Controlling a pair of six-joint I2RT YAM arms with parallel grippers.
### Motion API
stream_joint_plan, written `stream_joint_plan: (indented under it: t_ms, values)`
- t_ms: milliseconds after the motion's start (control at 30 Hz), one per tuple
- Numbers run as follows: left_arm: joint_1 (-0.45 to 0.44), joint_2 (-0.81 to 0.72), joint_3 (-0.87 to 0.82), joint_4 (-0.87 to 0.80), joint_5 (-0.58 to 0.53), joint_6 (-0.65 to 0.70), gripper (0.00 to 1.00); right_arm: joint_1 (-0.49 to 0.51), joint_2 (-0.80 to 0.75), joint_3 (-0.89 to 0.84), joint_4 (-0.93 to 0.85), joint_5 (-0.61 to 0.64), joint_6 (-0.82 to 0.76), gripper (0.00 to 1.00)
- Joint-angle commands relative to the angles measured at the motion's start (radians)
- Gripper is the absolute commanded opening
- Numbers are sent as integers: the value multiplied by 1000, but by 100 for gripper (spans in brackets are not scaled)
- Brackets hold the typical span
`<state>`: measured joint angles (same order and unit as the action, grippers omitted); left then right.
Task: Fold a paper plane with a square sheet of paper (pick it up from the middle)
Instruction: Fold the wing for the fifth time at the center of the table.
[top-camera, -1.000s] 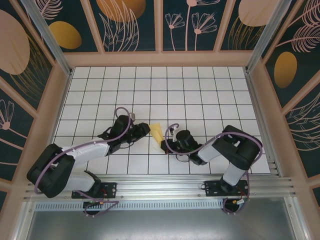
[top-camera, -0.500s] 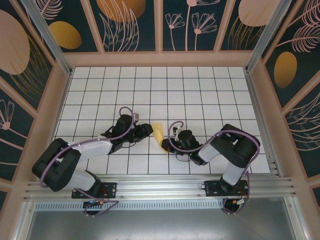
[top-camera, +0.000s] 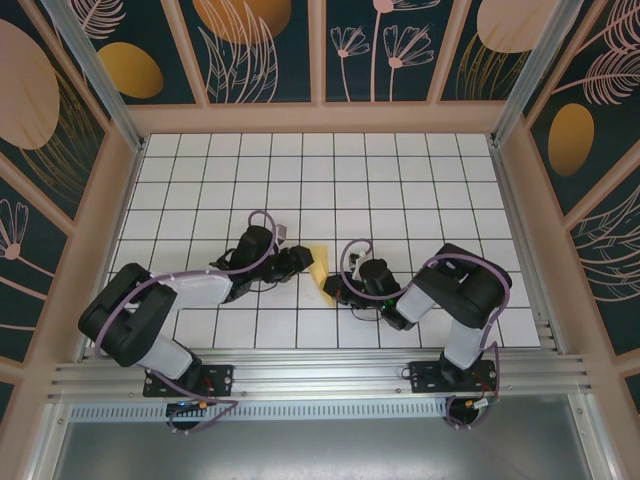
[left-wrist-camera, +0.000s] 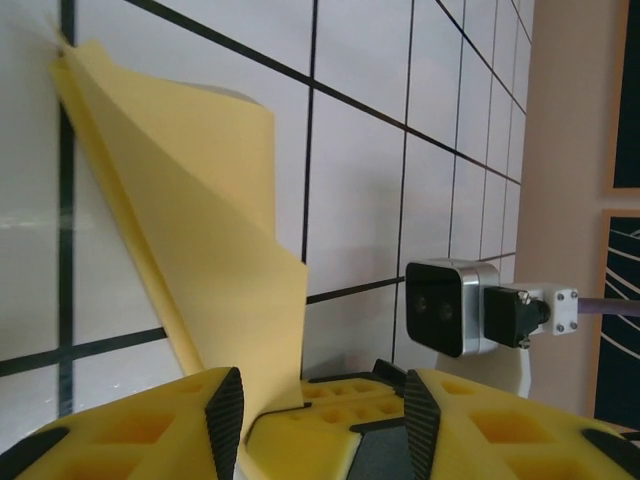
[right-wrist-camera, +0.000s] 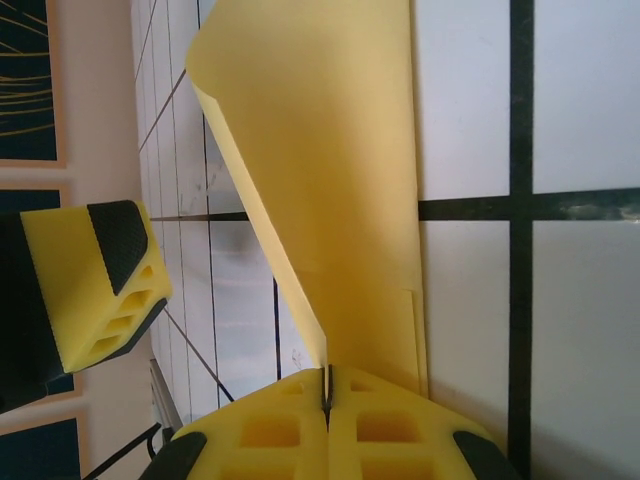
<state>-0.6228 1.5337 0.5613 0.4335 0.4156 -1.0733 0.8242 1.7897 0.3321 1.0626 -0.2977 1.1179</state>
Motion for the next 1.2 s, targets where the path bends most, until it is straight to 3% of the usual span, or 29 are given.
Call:
stream_joint_plan:
  t_ms: [0, 300, 733, 833, 1033, 1167]
  values:
    - [-3, 43, 45, 70, 50, 16, 49, 12, 42, 15, -127, -30, 8, 0]
    - [-3, 143, 95, 60, 61, 35, 48, 23, -12, 39, -250, 11, -45, 2]
    - [-3, 211, 129, 18, 79, 97, 48, 27, -96, 34, -284, 26, -21, 23]
    - [-4, 217, 132, 14, 89, 102, 48, 27, -112, 55, -326, 26, -27, 23]
    - [-3, 220, 136, 10, 94, 113, 48, 26, -90, 61, -369, 32, 4, 8]
    - [-3, 212, 145, 3, 103, 118, 50, 24, -67, 35, -310, 19, 40, 5]
